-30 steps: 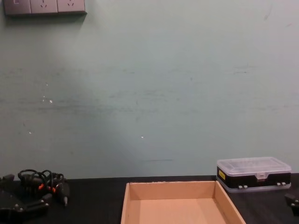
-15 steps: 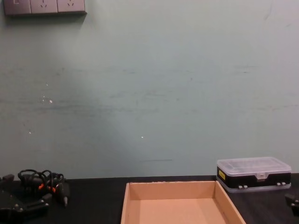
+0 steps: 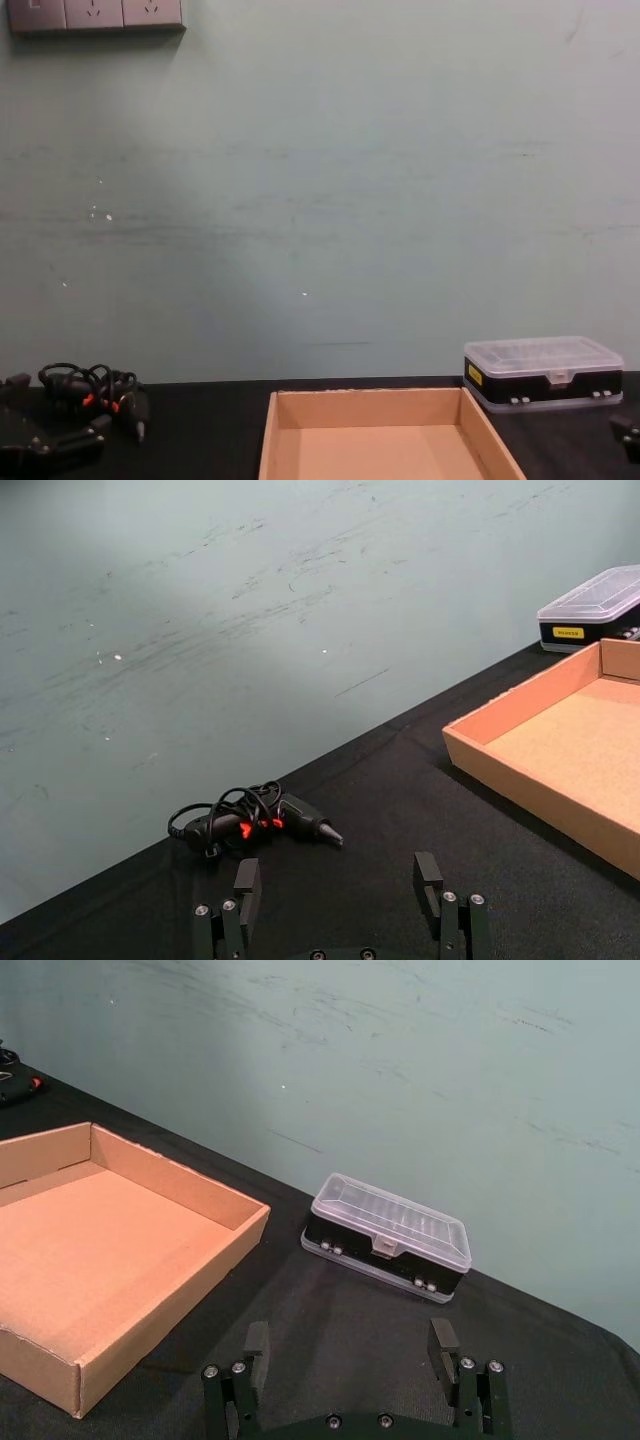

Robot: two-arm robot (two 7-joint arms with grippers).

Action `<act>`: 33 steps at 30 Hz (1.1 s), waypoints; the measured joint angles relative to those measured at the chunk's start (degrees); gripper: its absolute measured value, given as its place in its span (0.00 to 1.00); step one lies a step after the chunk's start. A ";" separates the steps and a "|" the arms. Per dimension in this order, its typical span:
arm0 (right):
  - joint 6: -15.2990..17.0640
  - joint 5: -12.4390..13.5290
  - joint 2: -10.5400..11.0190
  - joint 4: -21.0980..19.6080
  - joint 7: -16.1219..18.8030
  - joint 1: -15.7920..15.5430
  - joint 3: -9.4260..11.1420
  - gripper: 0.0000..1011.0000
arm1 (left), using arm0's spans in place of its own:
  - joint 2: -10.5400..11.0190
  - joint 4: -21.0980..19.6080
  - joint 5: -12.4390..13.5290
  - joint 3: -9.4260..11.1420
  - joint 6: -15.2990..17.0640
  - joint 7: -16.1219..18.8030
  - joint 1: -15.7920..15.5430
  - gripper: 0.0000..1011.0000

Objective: Use one hand to pick up the angle iron from the table and place it into the box.

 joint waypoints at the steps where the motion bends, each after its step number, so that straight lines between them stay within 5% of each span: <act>1: 0.00 0.00 0.00 0.00 0.00 0.00 0.00 0.99 | 0.00 0.00 0.00 0.00 0.00 0.00 0.00 0.99; 16: 0.10 3.97 1.01 -3.06 3.19 -3.23 4.42 0.99 | 0.00 0.00 0.00 0.00 0.00 0.00 0.00 0.99; 28: 8.14 5.51 7.99 -13.02 7.75 -7.73 8.41 0.99 | 0.00 0.00 0.00 0.00 0.00 0.00 0.00 0.99; 33: 13.28 9.07 11.15 -16.91 13.26 -8.58 10.13 0.99 | 0.00 0.00 0.00 0.00 0.00 0.00 0.00 0.99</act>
